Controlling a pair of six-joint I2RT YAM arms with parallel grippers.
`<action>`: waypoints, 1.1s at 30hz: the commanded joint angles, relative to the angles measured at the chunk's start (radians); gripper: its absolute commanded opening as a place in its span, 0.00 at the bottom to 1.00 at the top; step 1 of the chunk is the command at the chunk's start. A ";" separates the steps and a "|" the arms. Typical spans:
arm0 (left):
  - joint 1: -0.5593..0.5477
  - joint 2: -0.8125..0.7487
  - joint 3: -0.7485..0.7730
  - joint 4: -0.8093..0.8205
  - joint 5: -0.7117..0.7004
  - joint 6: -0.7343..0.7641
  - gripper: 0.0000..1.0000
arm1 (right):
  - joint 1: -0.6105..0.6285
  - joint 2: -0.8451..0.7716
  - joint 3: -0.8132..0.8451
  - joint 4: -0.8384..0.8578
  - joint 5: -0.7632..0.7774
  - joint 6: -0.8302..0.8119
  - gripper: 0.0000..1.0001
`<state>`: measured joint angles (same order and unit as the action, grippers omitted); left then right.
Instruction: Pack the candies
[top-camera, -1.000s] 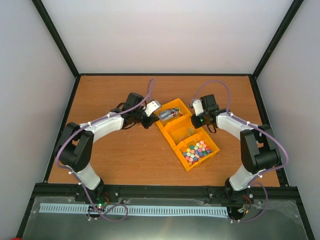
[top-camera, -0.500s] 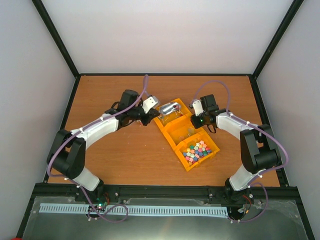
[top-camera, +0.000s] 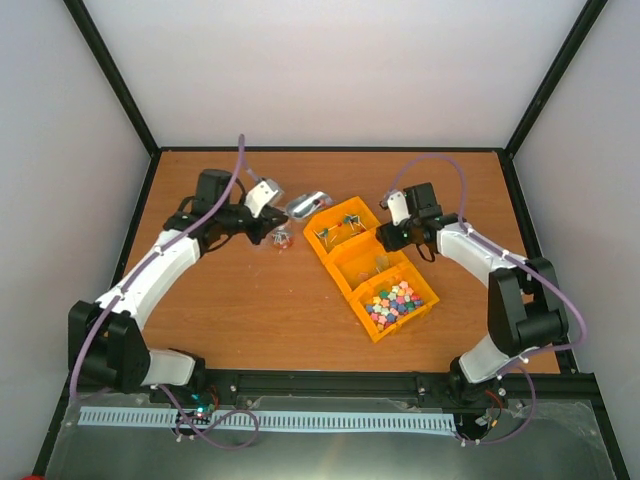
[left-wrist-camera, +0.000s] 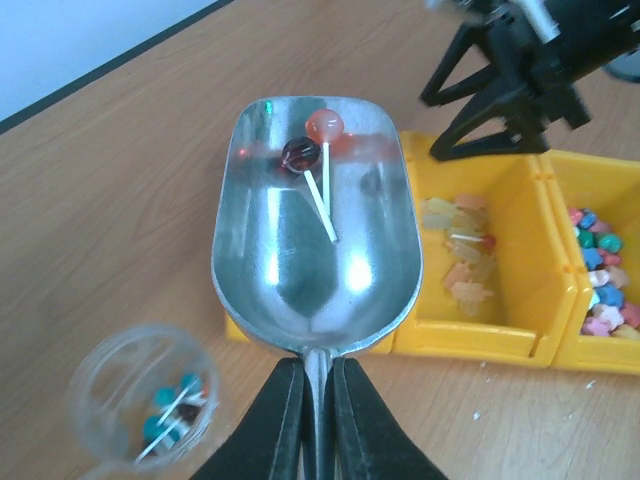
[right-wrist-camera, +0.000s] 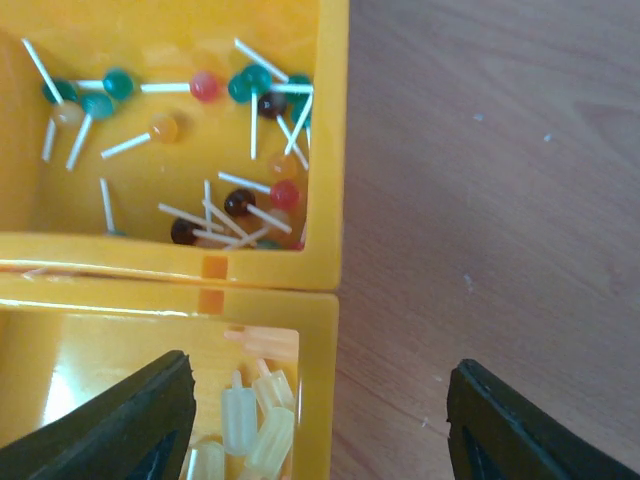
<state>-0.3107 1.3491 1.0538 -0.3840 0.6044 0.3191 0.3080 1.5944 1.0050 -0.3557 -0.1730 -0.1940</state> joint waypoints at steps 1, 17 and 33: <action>0.090 -0.055 0.069 -0.172 0.051 0.098 0.01 | -0.010 -0.065 0.047 -0.033 -0.023 0.001 0.72; 0.258 -0.027 0.193 -0.518 -0.042 0.376 0.01 | -0.194 -0.171 0.105 -0.326 -0.210 -0.161 0.99; 0.259 0.087 0.286 -0.595 -0.157 0.428 0.01 | -0.286 -0.131 0.056 -0.500 -0.323 -0.279 1.00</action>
<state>-0.0616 1.4246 1.2804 -0.9497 0.4706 0.7139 0.0265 1.4429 1.0748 -0.8028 -0.4572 -0.4374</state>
